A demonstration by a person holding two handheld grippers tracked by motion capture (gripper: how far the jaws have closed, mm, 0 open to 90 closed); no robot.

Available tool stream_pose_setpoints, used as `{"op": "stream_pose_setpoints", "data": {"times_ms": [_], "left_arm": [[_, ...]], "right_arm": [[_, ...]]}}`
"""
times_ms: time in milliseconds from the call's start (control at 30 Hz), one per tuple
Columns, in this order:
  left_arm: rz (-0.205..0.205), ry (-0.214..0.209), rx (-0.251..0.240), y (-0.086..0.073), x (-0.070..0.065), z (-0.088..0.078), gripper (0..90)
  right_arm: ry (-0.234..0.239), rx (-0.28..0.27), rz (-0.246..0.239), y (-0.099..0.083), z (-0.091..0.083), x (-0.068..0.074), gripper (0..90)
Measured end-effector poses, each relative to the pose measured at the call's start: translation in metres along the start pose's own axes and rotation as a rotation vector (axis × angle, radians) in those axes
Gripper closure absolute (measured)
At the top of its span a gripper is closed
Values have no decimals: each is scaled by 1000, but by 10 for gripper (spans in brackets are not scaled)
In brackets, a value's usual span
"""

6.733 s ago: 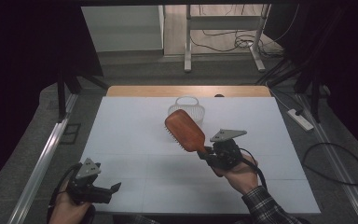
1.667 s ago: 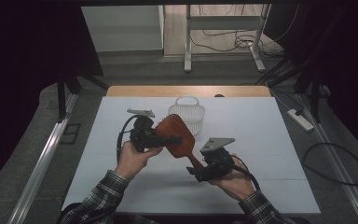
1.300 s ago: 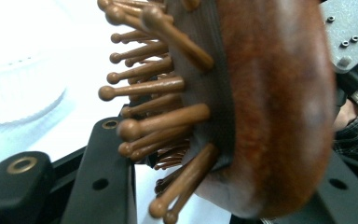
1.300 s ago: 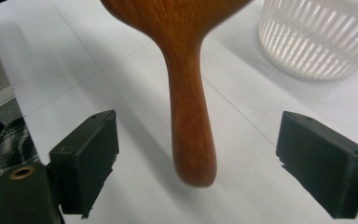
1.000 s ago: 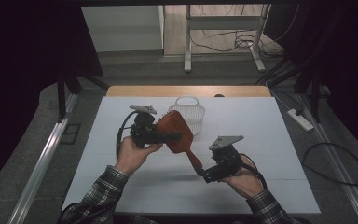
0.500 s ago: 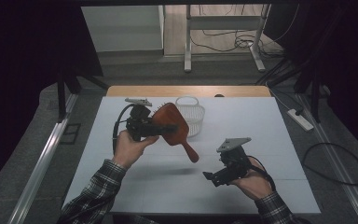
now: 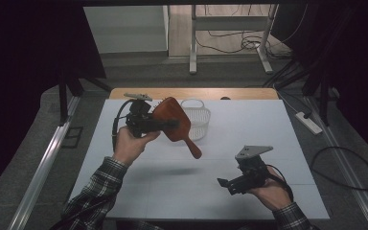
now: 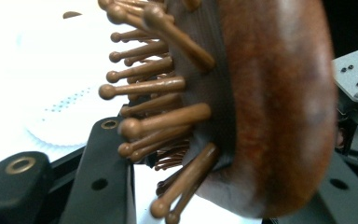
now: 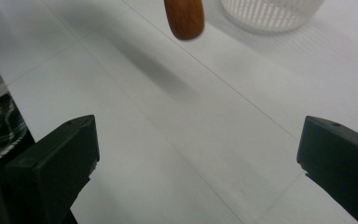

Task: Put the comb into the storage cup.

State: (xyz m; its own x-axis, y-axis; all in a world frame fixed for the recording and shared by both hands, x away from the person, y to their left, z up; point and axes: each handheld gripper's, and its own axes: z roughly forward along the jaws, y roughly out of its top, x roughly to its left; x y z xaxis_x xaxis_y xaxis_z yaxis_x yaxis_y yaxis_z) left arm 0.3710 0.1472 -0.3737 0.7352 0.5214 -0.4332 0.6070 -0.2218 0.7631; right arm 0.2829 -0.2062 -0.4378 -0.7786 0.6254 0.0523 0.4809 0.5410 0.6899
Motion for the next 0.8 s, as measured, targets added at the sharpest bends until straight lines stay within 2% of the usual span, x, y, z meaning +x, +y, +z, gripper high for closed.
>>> {"op": "stream_pose_setpoints", "data": {"times_ms": [267,800], "left_arm": [[-1,15,-14,12,3,-7,569],[-16,52,-36,34,12,-16,569]], "right_arm": [[-24,14,13,-11,-9,-3,0],[-80,20,72,-40,-31,-13,0]]}}
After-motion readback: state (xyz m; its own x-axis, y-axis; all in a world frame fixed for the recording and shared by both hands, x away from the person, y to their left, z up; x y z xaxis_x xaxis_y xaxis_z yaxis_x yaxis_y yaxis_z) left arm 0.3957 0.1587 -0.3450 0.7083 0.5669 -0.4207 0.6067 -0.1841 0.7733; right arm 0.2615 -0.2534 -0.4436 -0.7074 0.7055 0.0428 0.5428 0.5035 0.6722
